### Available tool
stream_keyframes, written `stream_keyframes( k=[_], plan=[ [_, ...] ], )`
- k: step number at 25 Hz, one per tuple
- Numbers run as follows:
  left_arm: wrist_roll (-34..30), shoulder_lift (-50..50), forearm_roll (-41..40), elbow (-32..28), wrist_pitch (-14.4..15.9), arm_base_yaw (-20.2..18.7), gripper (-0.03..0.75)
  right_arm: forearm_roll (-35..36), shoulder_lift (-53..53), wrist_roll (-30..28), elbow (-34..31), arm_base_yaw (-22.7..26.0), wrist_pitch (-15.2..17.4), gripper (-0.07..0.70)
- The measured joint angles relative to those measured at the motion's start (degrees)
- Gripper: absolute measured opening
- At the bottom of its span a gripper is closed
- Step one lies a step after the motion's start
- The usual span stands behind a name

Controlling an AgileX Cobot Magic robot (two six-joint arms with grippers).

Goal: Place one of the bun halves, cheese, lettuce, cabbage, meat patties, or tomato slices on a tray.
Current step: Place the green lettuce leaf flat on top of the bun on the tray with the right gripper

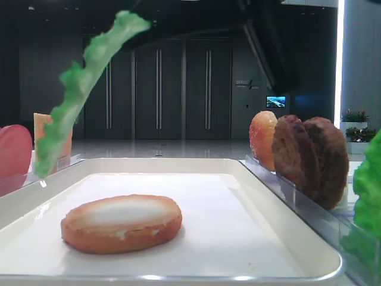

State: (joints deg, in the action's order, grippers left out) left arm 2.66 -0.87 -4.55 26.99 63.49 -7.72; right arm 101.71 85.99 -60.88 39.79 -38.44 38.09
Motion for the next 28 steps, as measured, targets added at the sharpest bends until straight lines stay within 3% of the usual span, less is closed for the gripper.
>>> stream_keyframes(
  k=[3, 10, 28],
  plan=[
    [0.0, 0.0, 0.0, 0.0, 0.0, 0.0, 0.454, 1.3, 3.3, -2.9, 0.0, 1.4, 3.1, 0.024],
    [0.0, 0.0, 0.0, 0.0, 0.0, 0.0, 0.454, 1.5, 7.7, -5.0, -0.1, 1.9, 5.6, 0.024],
    [0.0, 0.0, 0.0, 0.0, 0.0, 0.0, 0.454, 1.5, 8.4, -6.4, 2.2, 1.9, 3.2, 0.024]
  ],
)
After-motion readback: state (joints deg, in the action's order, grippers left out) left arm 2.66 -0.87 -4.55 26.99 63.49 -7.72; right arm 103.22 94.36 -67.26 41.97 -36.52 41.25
